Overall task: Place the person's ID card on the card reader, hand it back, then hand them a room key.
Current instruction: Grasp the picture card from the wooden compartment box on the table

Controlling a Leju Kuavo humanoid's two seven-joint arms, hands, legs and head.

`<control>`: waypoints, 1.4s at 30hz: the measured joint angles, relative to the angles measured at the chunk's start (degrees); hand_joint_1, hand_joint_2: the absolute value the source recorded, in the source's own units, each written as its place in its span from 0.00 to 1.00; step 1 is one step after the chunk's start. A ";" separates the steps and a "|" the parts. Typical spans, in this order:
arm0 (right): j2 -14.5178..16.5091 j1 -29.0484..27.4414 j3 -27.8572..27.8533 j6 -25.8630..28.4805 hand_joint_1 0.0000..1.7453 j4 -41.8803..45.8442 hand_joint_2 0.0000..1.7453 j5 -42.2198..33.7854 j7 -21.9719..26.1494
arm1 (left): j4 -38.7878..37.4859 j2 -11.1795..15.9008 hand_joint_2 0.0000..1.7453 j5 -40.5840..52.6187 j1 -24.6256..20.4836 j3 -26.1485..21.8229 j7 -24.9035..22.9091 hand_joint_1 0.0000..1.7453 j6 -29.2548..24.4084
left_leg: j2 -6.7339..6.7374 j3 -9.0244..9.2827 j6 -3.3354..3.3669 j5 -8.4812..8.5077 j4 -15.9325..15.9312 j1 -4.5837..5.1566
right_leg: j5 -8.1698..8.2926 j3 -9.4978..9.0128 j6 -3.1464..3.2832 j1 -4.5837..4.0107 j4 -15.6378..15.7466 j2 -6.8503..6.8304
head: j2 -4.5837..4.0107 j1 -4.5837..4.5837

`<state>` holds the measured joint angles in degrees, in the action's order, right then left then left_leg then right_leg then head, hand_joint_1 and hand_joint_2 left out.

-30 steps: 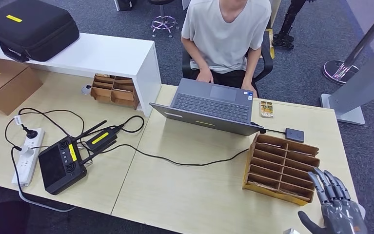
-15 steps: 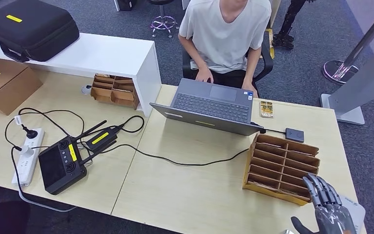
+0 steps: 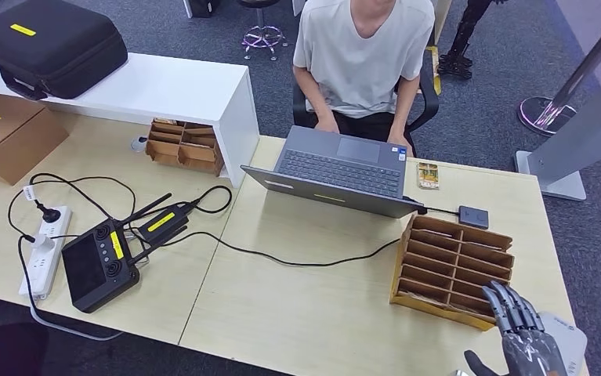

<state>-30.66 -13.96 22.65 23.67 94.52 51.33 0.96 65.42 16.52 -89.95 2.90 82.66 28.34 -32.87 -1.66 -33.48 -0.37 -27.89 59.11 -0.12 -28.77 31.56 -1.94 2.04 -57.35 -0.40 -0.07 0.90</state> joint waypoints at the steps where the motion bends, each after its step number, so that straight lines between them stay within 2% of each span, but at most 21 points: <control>1: 0.13 0.10 0.14 -0.02 0.00 -0.20 1.00 0.01 0.09 | 0.00 0.00 1.00 0.00 0.00 0.00 -0.01 0.00 0.00 | 0.00 0.00 0.00 0.00 0.00 0.00 | 0.00 0.00 0.00 0.00 0.00 0.00 | 0.00 0.00; 28: 4.25 5.06 2.63 -1.99 0.00 -6.49 1.00 -0.19 1.69 | 0.00 0.03 1.00 0.01 -0.04 0.00 -0.23 0.00 0.16 | 0.00 0.00 0.00 0.00 0.00 0.00 | 0.00 0.00 0.00 0.00 -0.01 0.00 | 0.00 0.00; 29: 4.29 5.10 2.64 -2.01 0.04 -6.58 1.00 -0.21 1.70 | 0.00 0.03 1.00 0.01 -0.04 0.00 -0.23 0.00 0.17 | 0.00 0.00 0.00 0.00 0.00 0.00 | 0.00 0.00 0.00 0.00 -0.01 0.00 | 0.00 0.00; 32: 4.38 5.22 2.66 -2.05 0.79 -6.79 1.00 -0.26 1.71 | 0.00 0.04 1.00 0.01 -0.04 0.00 -0.23 0.00 0.17 | 0.00 0.00 0.00 0.00 0.00 0.00 | 0.00 0.00 0.00 0.00 -0.01 0.00 | 0.00 -0.01; 33: 4.42 5.26 2.67 -2.06 1.00 -6.84 1.00 -0.29 1.75 | 0.00 0.04 1.00 0.00 -0.04 0.00 -0.23 0.00 0.18 | 0.00 0.00 0.00 0.00 0.00 0.00 | 0.00 0.00 0.00 0.00 -0.01 0.00 | 0.00 -0.01; 42: 4.61 5.30 2.70 -2.16 1.00 -7.07 1.00 -1.04 2.41 | 0.00 0.07 1.00 0.01 -0.03 0.00 -0.23 0.00 0.26 | 0.00 0.00 0.00 0.00 0.00 0.00 | 0.00 0.00 0.00 0.00 0.00 0.00 | 0.00 -0.01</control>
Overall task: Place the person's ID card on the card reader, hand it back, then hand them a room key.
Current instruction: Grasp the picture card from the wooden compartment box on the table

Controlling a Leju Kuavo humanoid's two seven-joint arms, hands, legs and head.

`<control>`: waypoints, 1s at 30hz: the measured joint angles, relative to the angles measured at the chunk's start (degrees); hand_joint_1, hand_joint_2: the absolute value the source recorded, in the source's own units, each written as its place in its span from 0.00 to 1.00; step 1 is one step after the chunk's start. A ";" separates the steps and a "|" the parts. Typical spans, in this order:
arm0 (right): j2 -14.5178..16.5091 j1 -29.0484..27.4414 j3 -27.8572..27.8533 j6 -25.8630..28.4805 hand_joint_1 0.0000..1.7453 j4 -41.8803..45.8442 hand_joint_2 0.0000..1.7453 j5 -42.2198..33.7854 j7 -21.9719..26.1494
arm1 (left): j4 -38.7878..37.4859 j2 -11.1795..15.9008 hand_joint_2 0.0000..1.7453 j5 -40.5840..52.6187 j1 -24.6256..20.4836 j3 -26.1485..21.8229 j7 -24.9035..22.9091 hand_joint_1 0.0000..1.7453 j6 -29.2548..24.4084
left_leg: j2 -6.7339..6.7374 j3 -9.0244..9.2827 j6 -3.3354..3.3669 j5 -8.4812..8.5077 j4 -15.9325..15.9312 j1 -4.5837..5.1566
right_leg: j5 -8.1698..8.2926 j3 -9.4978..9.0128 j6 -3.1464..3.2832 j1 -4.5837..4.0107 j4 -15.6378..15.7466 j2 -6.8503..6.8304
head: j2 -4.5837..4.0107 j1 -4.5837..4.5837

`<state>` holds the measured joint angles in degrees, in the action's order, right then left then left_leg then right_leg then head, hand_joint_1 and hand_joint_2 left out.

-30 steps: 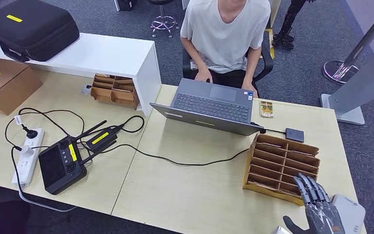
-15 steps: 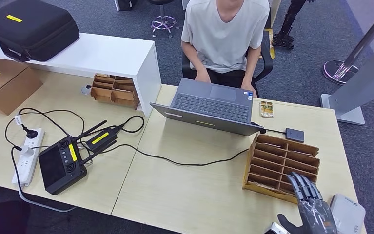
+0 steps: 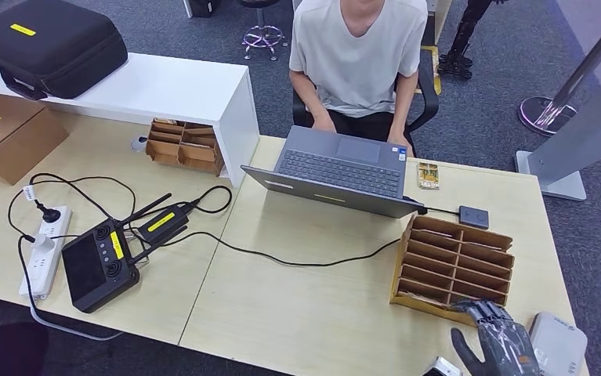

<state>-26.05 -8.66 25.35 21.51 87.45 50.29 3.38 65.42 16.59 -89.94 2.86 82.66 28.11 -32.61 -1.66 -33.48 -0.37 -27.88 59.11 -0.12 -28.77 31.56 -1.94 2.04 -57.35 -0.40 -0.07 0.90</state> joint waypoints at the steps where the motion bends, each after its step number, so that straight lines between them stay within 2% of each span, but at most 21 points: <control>1: 0.01 0.01 0.00 0.00 1.00 0.00 1.00 -0.07 0.04 | 0.00 0.00 1.00 0.00 0.00 0.00 0.00 0.00 0.02 | 0.00 0.00 0.00 0.00 0.00 0.00 | 0.00 0.00 0.00 0.00 0.00 0.00 | 0.00 0.00; 30: 0.04 -1.03 0.13 -0.52 1.00 0.20 1.00 -3.03 0.97 | -0.20 -0.01 1.00 1.64 0.08 0.00 0.22 0.00 0.41 | 0.00 0.01 0.00 0.00 0.00 0.00 | 0.00 0.00 0.00 0.00 0.00 0.00 | 0.00 0.00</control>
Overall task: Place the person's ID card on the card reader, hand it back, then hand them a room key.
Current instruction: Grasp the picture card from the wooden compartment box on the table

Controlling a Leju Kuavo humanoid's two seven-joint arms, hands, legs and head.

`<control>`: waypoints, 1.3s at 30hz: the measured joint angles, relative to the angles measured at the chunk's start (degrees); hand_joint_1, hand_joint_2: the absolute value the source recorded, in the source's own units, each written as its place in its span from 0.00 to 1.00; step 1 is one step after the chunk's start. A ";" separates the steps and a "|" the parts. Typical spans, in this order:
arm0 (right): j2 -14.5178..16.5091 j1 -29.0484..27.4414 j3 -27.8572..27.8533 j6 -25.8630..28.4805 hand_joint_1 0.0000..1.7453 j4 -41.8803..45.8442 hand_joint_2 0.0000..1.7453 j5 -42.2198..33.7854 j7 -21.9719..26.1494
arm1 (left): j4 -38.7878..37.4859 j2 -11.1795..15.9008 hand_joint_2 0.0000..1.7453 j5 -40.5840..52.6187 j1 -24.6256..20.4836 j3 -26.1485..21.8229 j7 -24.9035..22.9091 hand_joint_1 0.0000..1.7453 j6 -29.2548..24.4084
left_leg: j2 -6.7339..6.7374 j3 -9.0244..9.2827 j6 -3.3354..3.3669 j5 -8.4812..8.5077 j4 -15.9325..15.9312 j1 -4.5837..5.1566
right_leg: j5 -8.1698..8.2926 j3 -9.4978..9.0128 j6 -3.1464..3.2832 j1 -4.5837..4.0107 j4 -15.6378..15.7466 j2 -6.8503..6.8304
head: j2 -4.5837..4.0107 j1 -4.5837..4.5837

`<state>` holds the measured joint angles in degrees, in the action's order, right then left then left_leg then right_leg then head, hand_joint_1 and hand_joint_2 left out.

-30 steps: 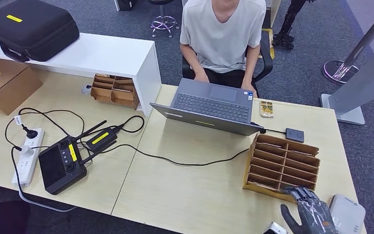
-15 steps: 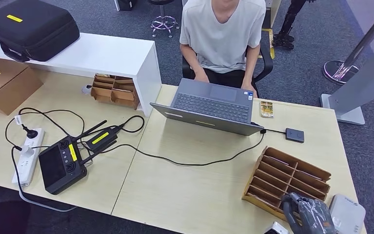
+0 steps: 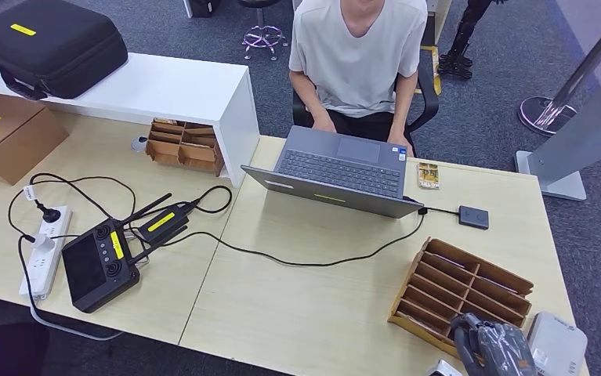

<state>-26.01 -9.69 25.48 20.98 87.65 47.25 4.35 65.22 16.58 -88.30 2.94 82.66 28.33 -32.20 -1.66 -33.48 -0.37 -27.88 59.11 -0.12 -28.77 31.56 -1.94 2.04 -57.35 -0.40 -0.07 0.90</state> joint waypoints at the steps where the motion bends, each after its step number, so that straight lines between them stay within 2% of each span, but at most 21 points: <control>1: 0.00 -0.01 0.05 0.03 1.00 0.00 1.00 0.01 0.00 | -0.03 -0.01 1.00 -0.36 0.00 0.00 0.16 0.00 -0.07 | 0.00 0.00 0.00 0.00 0.00 0.00 | 0.00 0.00 0.00 0.00 0.00 0.00 | 0.00 0.00; 13: 0.01 0.01 0.20 0.34 1.00 0.00 1.00 0.14 0.06 | -0.03 0.00 1.00 -1.28 -0.01 0.00 0.52 0.00 -0.38 | 0.00 0.00 0.00 0.00 0.00 0.00 | 0.00 0.00 0.00 0.00 0.00 0.00 | 0.00 0.00; 19: 0.28 0.25 0.18 2.82 1.00 0.58 1.00 1.36 1.70 | 0.00 0.01 1.00 -1.57 -0.02 0.00 0.61 0.00 -0.61 | 0.00 0.00 0.00 0.00 0.00 0.00 | 0.00 0.00 0.00 0.00 0.00 0.00 | 0.00 0.01; 28: 1.14 -0.25 -0.85 8.63 1.00 6.71 1.00 3.12 5.03 | 0.04 0.01 1.00 -1.62 0.11 0.00 1.36 0.00 -0.61 | 0.00 0.00 0.00 0.00 0.00 0.00 | 0.00 0.00 0.00 0.00 0.00 0.00 | 0.00 0.01; 37: 1.17 -1.17 -1.22 9.56 1.00 10.79 1.00 3.32 5.67 | 0.04 0.00 1.00 -1.66 0.18 0.00 1.77 0.00 -0.59 | 0.01 0.00 0.00 0.00 0.00 0.00 | 0.00 0.00 0.00 0.00 0.00 0.00 | 0.00 0.00; 39: 1.18 -1.28 -1.32 9.58 0.50 11.10 1.00 3.33 5.68 | 0.05 0.00 1.00 -1.66 0.19 0.00 1.77 0.00 -0.58 | 0.01 0.00 0.00 0.00 0.00 0.00 | 0.00 -0.01 0.00 0.00 0.00 0.00 | 0.00 0.00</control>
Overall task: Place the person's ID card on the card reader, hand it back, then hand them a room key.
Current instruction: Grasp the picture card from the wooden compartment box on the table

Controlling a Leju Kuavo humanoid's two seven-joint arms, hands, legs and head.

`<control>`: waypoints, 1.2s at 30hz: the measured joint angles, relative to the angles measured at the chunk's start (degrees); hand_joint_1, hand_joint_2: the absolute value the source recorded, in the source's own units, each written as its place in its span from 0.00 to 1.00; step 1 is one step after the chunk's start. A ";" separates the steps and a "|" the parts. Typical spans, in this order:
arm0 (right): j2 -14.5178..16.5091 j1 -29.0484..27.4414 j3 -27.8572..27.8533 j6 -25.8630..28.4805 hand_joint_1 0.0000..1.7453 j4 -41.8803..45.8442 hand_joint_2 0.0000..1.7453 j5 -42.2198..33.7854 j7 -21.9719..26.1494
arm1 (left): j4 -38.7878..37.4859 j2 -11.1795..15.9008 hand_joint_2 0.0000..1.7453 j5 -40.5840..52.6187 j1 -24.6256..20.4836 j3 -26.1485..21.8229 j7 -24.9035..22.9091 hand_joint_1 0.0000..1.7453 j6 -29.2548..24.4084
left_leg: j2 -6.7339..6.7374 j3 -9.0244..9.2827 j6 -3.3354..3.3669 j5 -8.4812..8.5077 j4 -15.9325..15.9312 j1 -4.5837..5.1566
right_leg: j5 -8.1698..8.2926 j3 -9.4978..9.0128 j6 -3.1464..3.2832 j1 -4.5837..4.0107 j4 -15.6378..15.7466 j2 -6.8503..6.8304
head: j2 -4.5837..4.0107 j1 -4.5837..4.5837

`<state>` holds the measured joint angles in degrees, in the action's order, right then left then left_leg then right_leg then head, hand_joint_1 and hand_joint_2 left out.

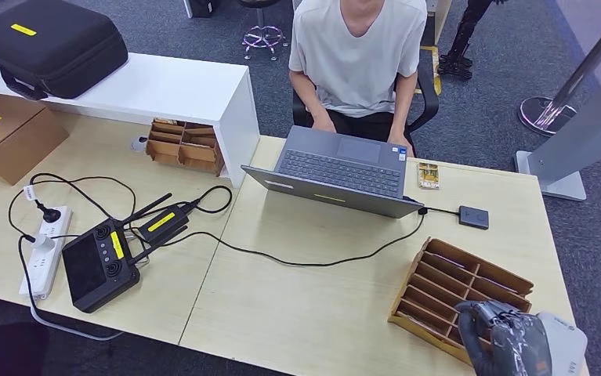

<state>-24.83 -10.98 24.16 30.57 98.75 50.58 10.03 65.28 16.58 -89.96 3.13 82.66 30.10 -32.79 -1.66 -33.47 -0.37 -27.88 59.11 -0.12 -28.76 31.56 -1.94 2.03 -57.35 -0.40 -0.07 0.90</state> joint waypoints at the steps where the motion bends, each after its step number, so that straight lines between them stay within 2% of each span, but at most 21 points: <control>1: 0.00 -0.05 -0.02 0.01 0.25 0.11 1.00 0.01 0.00 | 0.01 0.01 1.00 0.00 0.00 0.00 0.01 0.00 0.01 | 0.00 0.00 0.00 0.00 0.00 0.00 | 0.00 0.00 0.00 0.00 0.00 0.00 | 0.00 0.00; 2: 0.00 -0.10 -0.03 0.03 0.00 0.22 1.00 0.02 0.03 | 0.01 0.01 1.00 0.00 0.00 0.00 0.10 0.00 0.09 | 0.00 0.00 0.00 0.00 0.00 0.00 | 0.00 0.00 0.00 0.00 0.00 0.00 | 0.00 0.01; 10: -0.14 -1.30 -0.07 1.61 0.00 1.86 1.00 1.61 0.21 | -0.01 0.01 1.00 -0.01 0.15 0.00 1.09 0.00 0.63 | 0.00 0.00 0.00 0.00 0.00 0.00 | 0.00 0.01 0.00 0.00 0.00 0.00 | 0.00 0.00; 24: -2.74 -4.73 -0.90 3.39 0.00 6.10 1.00 5.30 -3.77 | -0.01 -0.01 1.00 0.00 0.17 0.00 1.05 0.00 0.42 | 0.00 0.01 0.00 0.00 0.00 0.00 | 0.00 0.01 0.00 0.00 0.00 0.00 | 0.00 0.00; 32: -7.38 -11.97 -2.36 6.77 0.00 10.93 1.00 8.58 -9.85 | -0.01 -0.08 1.00 0.00 0.27 0.00 1.17 0.00 0.34 | 0.00 -0.01 -0.01 -0.07 0.00 0.01 | -0.03 0.02 0.01 0.00 0.01 0.00 | 0.00 0.01; 36: -10.01 -15.43 -0.42 7.38 0.00 14.13 1.00 11.72 -16.93 | -0.01 -0.12 1.00 0.00 0.34 0.00 1.48 0.00 0.33 | 0.02 -0.01 -0.01 -0.09 0.00 0.01 | -0.09 0.01 -0.02 -0.01 0.01 0.01 | 0.00 0.00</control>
<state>-34.84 -26.40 23.74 37.94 112.88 62.30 -6.89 65.26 16.46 -89.96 3.47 82.66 31.57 -32.46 -1.64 -33.48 -0.38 -27.98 59.11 -0.11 -28.86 31.57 -1.96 2.03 -57.34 -0.39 -0.07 0.90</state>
